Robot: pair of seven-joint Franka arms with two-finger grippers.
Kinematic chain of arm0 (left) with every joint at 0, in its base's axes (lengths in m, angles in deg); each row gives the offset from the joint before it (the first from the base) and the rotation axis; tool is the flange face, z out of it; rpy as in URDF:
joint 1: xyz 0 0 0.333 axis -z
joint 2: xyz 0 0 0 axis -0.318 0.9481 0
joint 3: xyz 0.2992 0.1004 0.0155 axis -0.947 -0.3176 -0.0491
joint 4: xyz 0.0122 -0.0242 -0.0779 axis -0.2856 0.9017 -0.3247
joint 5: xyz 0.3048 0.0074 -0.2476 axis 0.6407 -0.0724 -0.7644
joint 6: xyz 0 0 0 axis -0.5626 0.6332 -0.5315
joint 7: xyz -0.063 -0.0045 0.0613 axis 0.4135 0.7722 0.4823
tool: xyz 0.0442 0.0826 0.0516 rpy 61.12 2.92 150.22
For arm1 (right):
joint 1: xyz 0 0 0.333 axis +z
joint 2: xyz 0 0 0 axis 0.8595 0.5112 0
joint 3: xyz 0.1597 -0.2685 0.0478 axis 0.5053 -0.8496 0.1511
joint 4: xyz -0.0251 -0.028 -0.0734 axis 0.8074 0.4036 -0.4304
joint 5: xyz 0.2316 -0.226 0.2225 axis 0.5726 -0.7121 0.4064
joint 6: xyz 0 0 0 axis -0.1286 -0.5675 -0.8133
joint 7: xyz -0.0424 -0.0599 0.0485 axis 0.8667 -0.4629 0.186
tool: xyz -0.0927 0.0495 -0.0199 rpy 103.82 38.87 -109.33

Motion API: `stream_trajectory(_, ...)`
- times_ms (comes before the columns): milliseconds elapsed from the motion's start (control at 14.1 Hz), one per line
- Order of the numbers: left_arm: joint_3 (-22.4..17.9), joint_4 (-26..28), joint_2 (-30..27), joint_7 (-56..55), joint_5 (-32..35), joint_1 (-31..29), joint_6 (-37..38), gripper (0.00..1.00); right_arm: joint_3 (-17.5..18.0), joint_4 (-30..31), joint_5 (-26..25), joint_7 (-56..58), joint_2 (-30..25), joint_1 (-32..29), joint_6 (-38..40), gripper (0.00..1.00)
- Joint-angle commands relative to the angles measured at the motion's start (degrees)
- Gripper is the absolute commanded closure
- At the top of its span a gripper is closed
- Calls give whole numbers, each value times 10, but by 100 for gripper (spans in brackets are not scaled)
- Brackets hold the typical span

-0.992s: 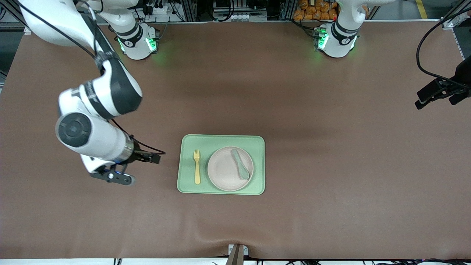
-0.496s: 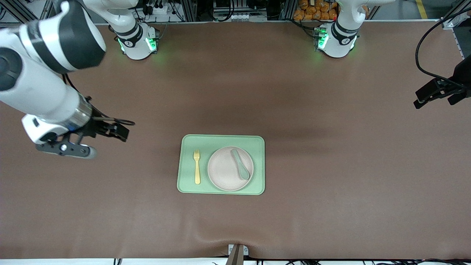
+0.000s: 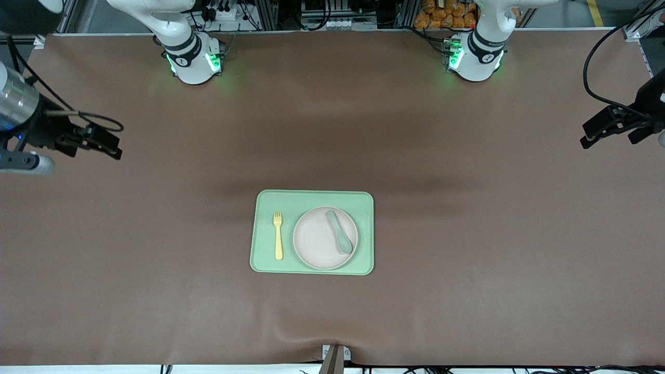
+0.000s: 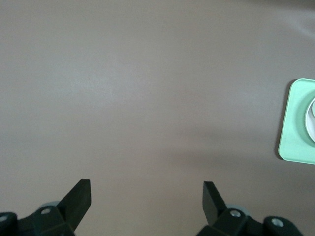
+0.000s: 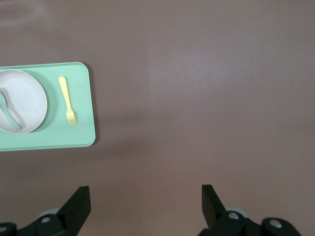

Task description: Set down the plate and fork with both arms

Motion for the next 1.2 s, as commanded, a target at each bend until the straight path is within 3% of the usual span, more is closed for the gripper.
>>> stream_trajectory(0, 5, 17, -22, 13, -8, -3, 3, 0, -13, 47, 9, 6, -36, 7, -15, 0)
stream_trajectory(709, 24, 4, -21, 13, -1, 3, 25, 0, -17, 85, 12, 55, -48, 12, -77, 0)
stream_trajectory(921, 42, 4, -21, 14, 0, 2, 40, 0, -49, 95, 13, 110, -50, 13, -78, 0)
stream_trajectory(1134, 43, 3, -24, 42, 0, 2, 65, 0, -54, 98, 13, 130, -53, 15, -71, 0)
